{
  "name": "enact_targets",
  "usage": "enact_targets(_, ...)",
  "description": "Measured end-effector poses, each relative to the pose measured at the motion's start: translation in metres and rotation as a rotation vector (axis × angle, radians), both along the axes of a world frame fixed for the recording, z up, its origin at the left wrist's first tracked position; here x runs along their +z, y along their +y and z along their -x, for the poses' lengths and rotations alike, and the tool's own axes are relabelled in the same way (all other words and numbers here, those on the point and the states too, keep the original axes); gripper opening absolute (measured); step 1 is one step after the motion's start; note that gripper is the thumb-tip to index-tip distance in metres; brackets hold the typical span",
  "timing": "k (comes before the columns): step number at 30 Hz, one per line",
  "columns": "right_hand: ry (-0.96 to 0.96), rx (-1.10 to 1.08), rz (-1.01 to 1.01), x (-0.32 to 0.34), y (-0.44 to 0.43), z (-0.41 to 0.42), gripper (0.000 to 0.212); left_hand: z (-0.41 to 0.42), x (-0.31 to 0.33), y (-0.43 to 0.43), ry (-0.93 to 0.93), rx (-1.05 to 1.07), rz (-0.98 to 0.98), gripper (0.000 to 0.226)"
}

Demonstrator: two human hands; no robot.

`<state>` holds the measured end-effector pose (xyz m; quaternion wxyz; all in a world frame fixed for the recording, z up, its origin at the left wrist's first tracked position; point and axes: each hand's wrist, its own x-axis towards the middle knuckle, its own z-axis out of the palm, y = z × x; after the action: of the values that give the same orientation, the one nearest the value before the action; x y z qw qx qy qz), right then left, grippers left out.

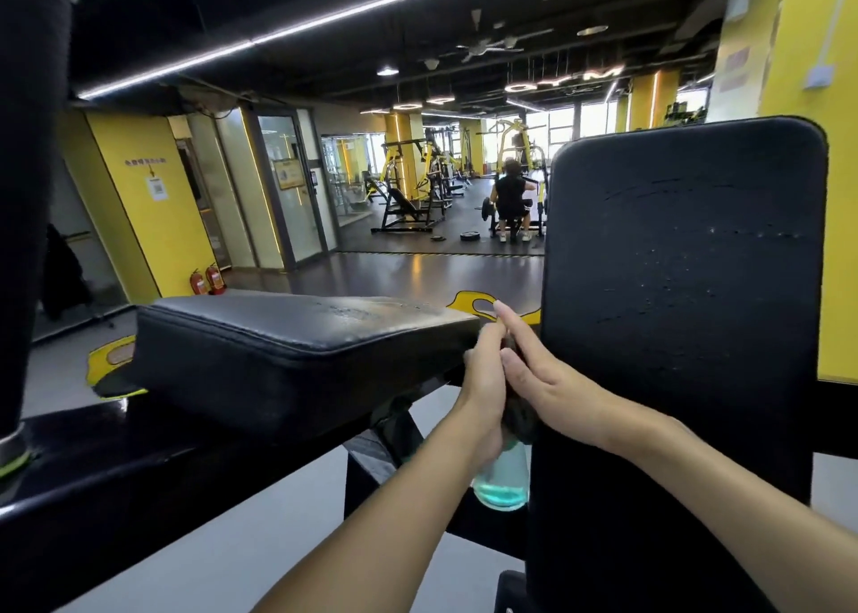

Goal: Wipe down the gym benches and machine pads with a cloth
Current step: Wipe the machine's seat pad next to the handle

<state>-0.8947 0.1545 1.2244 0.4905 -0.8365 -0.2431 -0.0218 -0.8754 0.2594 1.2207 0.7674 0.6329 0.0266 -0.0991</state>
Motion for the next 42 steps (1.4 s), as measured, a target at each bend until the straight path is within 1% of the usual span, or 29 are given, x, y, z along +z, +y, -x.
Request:
enact_targets(2, -0.116, -0.044, 0.040, 0.007, 0.004, -0.001, 0.062, 0.002, 0.015, 0.001, 0.032, 0.012, 0.085, 0.062)
enact_targets(3, -0.188, -0.078, 0.046, 0.010, 0.004, -0.003, 0.057, 0.005, 0.024, 0.002, 0.039, -0.009, 0.121, 0.063)
enact_targets(4, -0.251, -0.120, 0.016, 0.013, 0.005, -0.007, 0.048, 0.008, 0.036, 0.004, 0.029, -0.033, 0.109, 0.063)
enact_targets(5, -0.303, -0.177, -0.035, 0.019, 0.005, -0.012, 0.038, 0.012, 0.048, 0.007, 0.005, -0.050, 0.039, 0.063)
enact_targets(6, -0.344, -0.239, -0.083, 0.028, 0.005, -0.019, 0.029, 0.019, 0.061, 0.010, -0.069, -0.054, -0.113, 0.058)
enact_targets(7, -0.359, -0.291, -0.133, 0.040, 0.004, -0.026, 0.023, 0.027, 0.073, 0.013, -0.197, -0.033, -0.325, 0.049)
enact_targets(8, -0.342, -0.312, -0.179, 0.050, 0.002, -0.032, 0.020, 0.036, 0.083, 0.017, -0.382, 0.028, -0.549, 0.038)
enact_targets(9, -0.312, -0.295, -0.196, 0.065, 0.009, -0.040, 0.022, 0.049, 0.096, 0.027, -0.589, 0.117, -0.748, 0.030)
enact_targets(10, -0.282, -0.298, -0.163, 0.073, 0.009, -0.047, 0.026, 0.057, 0.103, 0.031, -0.754, 0.167, -0.872, 0.026)
enact_targets(11, -0.258, -0.301, -0.117, 0.077, 0.010, -0.056, 0.028, 0.066, 0.112, 0.035, -0.861, 0.216, -0.939, 0.024)
enact_targets(12, -0.249, -0.283, -0.093, 0.083, 0.017, -0.065, 0.027, 0.074, 0.120, 0.044, -0.928, 0.280, -0.986, 0.022)
enact_targets(14, -0.258, -0.233, -0.082, 0.091, 0.031, -0.082, 0.018, 0.085, 0.135, 0.059, -0.986, 0.412, -1.066, 0.020)
enact_targets(16, -0.260, -0.183, -0.055, 0.097, 0.050, -0.100, 0.012, 0.098, 0.149, 0.074, -0.997, 0.521, -1.193, 0.020)
enact_targets(18, -0.243, -0.123, 0.006, 0.098, 0.067, -0.117, 0.014, 0.108, 0.157, 0.088, -0.972, 0.592, -1.327, 0.022)
enact_targets(20, -0.232, -0.049, 0.071, 0.093, 0.080, -0.132, 0.015, 0.117, 0.158, 0.107, -0.888, 0.664, -1.425, 0.026)
enact_targets(21, -0.231, -0.011, 0.102, 0.090, 0.084, -0.137, 0.016, 0.120, 0.158, 0.118, -0.815, 0.698, -1.451, 0.028)
enact_targets(24, -0.257, 0.059, 0.206, 0.086, 0.094, -0.154, 0.018, 0.119, 0.155, 0.142, -0.573, 0.707, -1.429, 0.042)
enact_targets(25, -0.254, 0.060, 0.238, 0.084, 0.096, -0.160, 0.018, 0.117, 0.154, 0.143, -0.510, 0.678, -1.407, 0.046)
enact_targets(27, -0.234, 0.083, 0.333, 0.080, 0.101, -0.169, 0.018, 0.115, 0.152, 0.143, -0.422, 0.630, -1.350, 0.048)
enact_targets(29, -0.207, 0.097, 0.398, 0.074, 0.103, -0.177, 0.021, 0.110, 0.151, 0.146, -0.395, 0.601, -1.350, 0.045)
enact_targets(31, -0.191, 0.095, 0.422, 0.070, 0.105, -0.184, 0.022, 0.109, 0.151, 0.148, -0.349, 0.579, -1.372, 0.042)
enact_targets(34, -0.205, 0.071, 0.495, 0.072, 0.112, -0.189, 0.025, 0.111, 0.152, 0.146, -0.283, 0.553, -1.376, 0.049)
enact_targets(35, -0.224, 0.074, 0.516, 0.074, 0.114, -0.187, 0.025, 0.111, 0.152, 0.145, -0.272, 0.554, -1.380, 0.048)
enact_targets(37, -0.279, 0.110, 0.548, 0.078, 0.113, -0.180, 0.024, 0.111, 0.151, 0.145, -0.278, 0.555, -1.386, 0.046)
enact_targets(39, -0.311, 0.145, 0.554, 0.078, 0.108, -0.179, 0.021, 0.111, 0.150, 0.145, -0.289, 0.557, -1.377, 0.052)
enact_targets(40, -0.317, 0.141, 0.553, 0.077, 0.105, -0.181, 0.020, 0.111, 0.150, 0.144, -0.290, 0.561, -1.368, 0.054)
enact_targets(42, -0.304, 0.087, 0.577, 0.076, 0.104, -0.187, 0.024, 0.111, 0.150, 0.144, -0.285, 0.572, -1.358, 0.048)
